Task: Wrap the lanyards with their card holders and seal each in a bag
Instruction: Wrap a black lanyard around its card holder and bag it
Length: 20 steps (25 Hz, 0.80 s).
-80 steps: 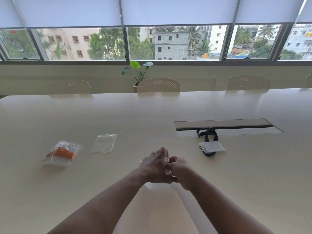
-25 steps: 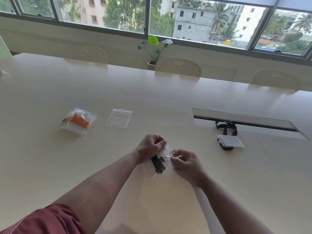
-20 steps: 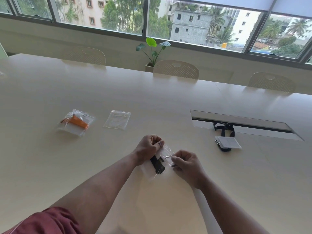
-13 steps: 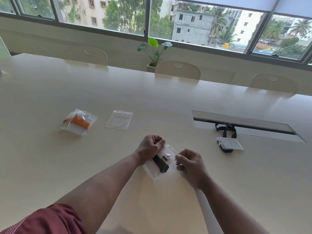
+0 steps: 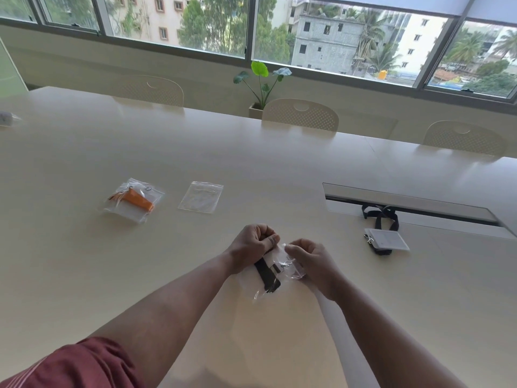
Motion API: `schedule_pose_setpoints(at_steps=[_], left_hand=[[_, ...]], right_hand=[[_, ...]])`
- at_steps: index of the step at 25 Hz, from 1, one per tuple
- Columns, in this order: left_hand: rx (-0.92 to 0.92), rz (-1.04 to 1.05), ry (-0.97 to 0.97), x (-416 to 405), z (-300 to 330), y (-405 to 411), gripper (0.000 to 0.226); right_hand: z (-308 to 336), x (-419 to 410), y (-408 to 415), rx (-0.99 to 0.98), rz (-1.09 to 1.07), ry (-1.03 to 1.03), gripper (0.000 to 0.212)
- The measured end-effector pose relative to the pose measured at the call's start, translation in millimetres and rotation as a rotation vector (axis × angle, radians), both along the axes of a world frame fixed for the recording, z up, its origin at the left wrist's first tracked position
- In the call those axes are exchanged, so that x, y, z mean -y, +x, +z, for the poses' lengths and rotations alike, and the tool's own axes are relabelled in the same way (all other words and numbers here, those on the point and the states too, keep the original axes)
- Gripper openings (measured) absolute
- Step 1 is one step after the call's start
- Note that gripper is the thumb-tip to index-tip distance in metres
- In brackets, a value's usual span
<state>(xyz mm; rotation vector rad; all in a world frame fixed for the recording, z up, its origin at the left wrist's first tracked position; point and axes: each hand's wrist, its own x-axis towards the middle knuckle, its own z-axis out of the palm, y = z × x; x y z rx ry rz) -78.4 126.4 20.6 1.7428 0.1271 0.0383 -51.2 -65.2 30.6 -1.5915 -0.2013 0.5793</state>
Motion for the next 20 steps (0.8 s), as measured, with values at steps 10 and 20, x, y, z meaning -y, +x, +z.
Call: schedule_pose_setpoints(at_steps=[10, 20], left_hand=[[-0.062, -0.048, -0.05, 1.7, 3.5, 2.5, 0.016], [-0.098, -0.117, -0.015, -2.5, 0.1, 3.6, 0.015]], right_hand=[[-4.2, -10.9, 13.5, -0.01, 0.016, 0.056, 0.015], [-5.0, -9.2, 13.0, 0.018, 0.043, 0.043, 0.016]])
